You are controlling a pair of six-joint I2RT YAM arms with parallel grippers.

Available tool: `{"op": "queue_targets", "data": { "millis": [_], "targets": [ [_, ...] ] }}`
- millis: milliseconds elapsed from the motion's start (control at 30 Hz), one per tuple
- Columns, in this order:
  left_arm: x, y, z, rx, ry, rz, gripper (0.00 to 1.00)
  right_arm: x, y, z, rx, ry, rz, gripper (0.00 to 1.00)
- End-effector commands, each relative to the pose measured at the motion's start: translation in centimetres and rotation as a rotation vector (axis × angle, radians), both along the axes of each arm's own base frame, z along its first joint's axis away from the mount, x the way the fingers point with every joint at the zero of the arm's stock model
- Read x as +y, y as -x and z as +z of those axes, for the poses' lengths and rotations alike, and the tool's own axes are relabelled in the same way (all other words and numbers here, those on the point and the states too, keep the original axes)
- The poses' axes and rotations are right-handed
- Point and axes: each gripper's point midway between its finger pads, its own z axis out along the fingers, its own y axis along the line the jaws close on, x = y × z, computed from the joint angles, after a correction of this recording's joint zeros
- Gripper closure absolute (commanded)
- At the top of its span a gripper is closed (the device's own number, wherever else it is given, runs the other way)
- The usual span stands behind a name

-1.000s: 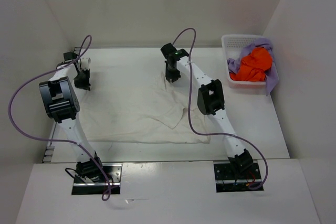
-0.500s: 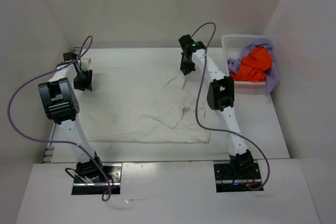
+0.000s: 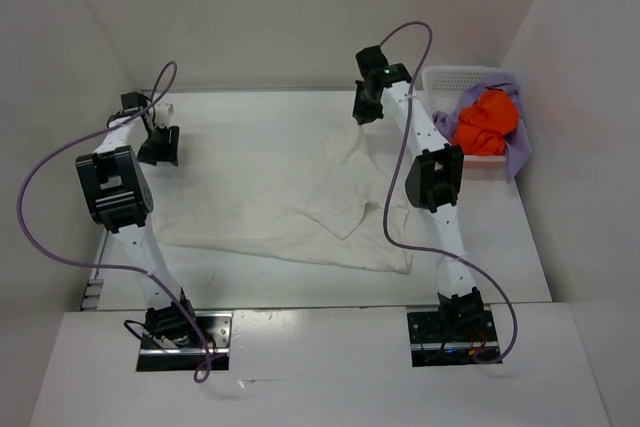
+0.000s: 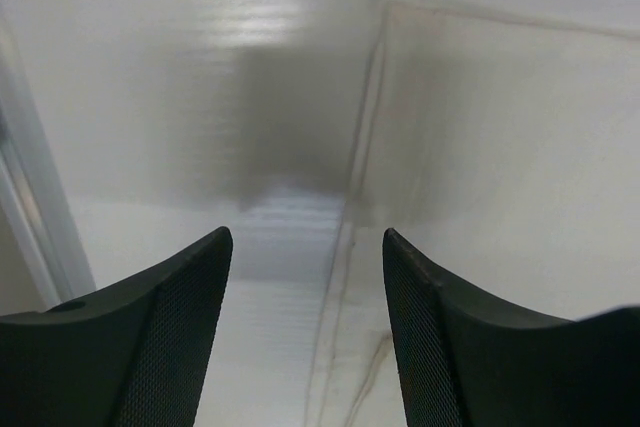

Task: Fold and stack the t-shirts
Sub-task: Grap the side of the flattened tshirt furthest away from the robot with both arms

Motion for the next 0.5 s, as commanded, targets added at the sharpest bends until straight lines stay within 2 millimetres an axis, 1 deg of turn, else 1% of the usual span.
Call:
{"op": "queue_targets", "data": {
  "millis": [0, 33, 67, 100, 133, 167, 200, 233, 267, 300, 333, 367, 400, 433, 467],
  "targets": [
    [-1.8, -2.5, -0.1, -0.047, 0.056, -0.037, 0.31, 1.4, -0.4, 0.7, -0.028, -0.045, 0.059, 1.0],
    [-2.6, -3.2, 0.1, -0.061, 0.067, -0.057, 0.3, 1.6, -0.4, 0.0, -0.014, -0.049, 0.064, 1.0],
    [-3.3, -3.8, 0.6, -0.078, 0.077, -0.078, 0.29, 1.6, -0.4, 0.0, -0.014, -0.049, 0.064, 1.0],
    [-3.8, -4.3, 0.4, -0.086, 0.103, -0.092, 0.29, 1.6, -0.4, -0.6, -0.004, -0.046, 0.064, 1.0],
    [-4.1, -4.9, -0.1, -0.091, 0.108, -0.091, 0.29, 1.6, -0.4, -0.6, -0.003, -0.046, 0.064, 1.0],
    [-4.6, -6.0, 0.6, -0.117, 0.118, -0.089, 0.28, 1.6, -0.4, -0.6, -0.003, -0.046, 0.064, 1.0],
    [-4.5, -6.6, 0.5, -0.123, 0.121, -0.082, 0.28, 1.6, -0.4, -0.6, -0.004, -0.041, 0.071, 1.0],
    [-4.5, -6.7, -1.0, -0.094, 0.13, -0.079, 0.28, 1.6, -0.4, -0.6, -0.004, -0.041, 0.071, 1.0],
    [-5.1, -6.8, -1.4, -0.074, 0.141, -0.082, 0.28, 1.6, -0.4, -0.6, -0.004, -0.041, 0.071, 1.0],
    [-5.1, -7.7, -1.1, -0.089, 0.117, -0.084, 0.28, 1.5, -0.2, -1.0, 0.006, -0.038, 0.071, 1.0],
    [-4.9, -7.5, -2.4, -0.059, 0.114, -0.066, 0.28, 1.5, -0.2, -0.3, -0.006, -0.041, 0.072, 1.0],
    [-5.2, -7.4, -3.0, -0.045, 0.106, -0.057, 0.28, 1.4, 0.0, -0.7, 0.004, -0.038, 0.071, 1.0],
    [-4.9, -7.5, -3.4, -0.037, 0.096, -0.05, 0.28, 1.3, -0.1, -0.1, -0.009, -0.029, 0.074, 1.0],
    [-4.8, -7.8, -3.1, -0.046, 0.093, -0.051, 0.28, 1.3, -0.1, -0.4, -0.008, -0.029, 0.074, 1.0],
    [-4.7, -7.4, -3.8, -0.023, 0.089, -0.045, 0.29, 1.3, -0.1, -0.4, -0.008, -0.029, 0.074, 1.0]
  ]
}}
